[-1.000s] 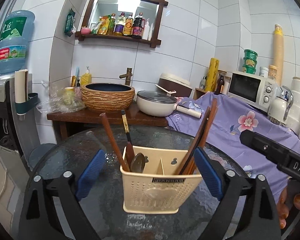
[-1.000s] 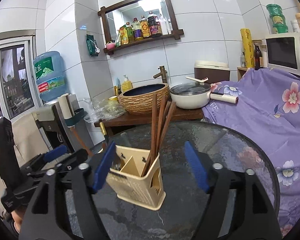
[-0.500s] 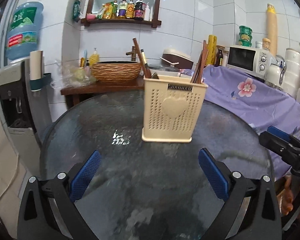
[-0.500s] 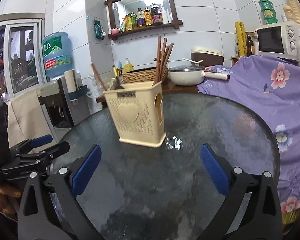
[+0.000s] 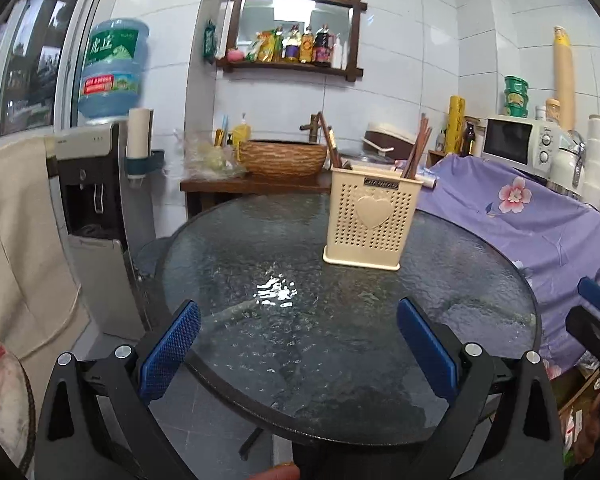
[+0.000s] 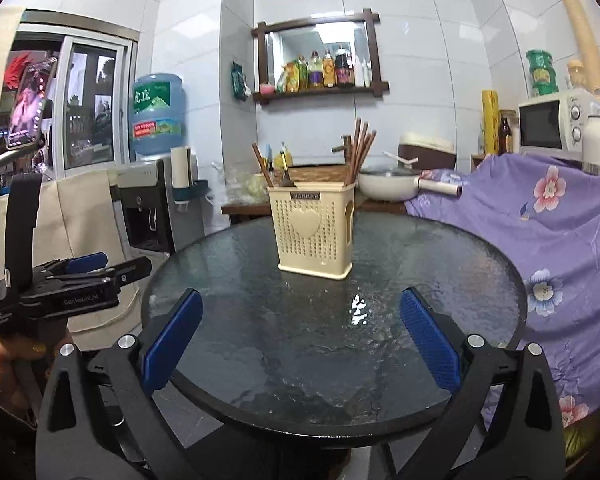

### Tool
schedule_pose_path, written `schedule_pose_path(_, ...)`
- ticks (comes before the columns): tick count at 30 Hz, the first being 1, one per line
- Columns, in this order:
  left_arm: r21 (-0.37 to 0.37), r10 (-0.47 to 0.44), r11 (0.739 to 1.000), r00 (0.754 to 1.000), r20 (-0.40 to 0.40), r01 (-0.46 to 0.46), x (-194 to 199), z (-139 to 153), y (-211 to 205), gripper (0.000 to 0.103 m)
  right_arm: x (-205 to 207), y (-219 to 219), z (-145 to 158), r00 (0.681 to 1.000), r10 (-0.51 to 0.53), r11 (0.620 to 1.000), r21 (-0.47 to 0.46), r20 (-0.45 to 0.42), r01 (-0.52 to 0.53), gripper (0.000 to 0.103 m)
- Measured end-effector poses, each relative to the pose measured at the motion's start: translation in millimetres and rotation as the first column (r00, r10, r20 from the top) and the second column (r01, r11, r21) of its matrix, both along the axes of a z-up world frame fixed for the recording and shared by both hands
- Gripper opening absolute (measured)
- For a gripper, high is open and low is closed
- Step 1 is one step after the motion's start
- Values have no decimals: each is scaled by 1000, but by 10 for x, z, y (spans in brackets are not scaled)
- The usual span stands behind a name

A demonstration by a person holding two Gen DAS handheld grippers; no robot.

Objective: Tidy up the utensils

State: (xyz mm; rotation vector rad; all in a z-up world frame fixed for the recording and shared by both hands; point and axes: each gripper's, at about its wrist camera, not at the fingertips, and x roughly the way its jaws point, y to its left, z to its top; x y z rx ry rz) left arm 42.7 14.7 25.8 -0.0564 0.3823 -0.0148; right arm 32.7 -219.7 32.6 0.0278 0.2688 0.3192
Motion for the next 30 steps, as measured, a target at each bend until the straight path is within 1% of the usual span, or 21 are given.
schedule_pose_path(3, 32, -12, 999, 999, 36, 11, -133, 85, -96, 97, -146, -15, 83, 999, -2, 1000, 17, 40, 1, 97)
schedule_pose_path(5, 49, -20, 999, 999, 48, 18, -216, 109, -154, 97, -201, -28, 101, 999, -6, 1000, 20, 47, 5, 97)
schedule_pose_path(9, 46, -40, 998, 997, 59, 37, -296, 118, -195, 97, -282, -38, 93, 999, -8, 1000, 17, 45, 7, 97)
schedule_pose_path(12, 37, -45, 998, 997, 56, 43, -306, 95, -197, 97, -323, -38, 82, 999, -14, 1000, 6, 51, 14, 97)
schedule_pose_path(15, 29, -58, 998, 998, 40, 57, -292, 68, -194, 97, -319, -38, 73, 999, -11, 1000, 15, 44, 10, 97)
schedule_pose_path(30, 33, -51, 998, 998, 29, 50, -355, 19, -196, 97, -324, -9, 32, 999, -20, 1000, 8, 36, 20, 97)
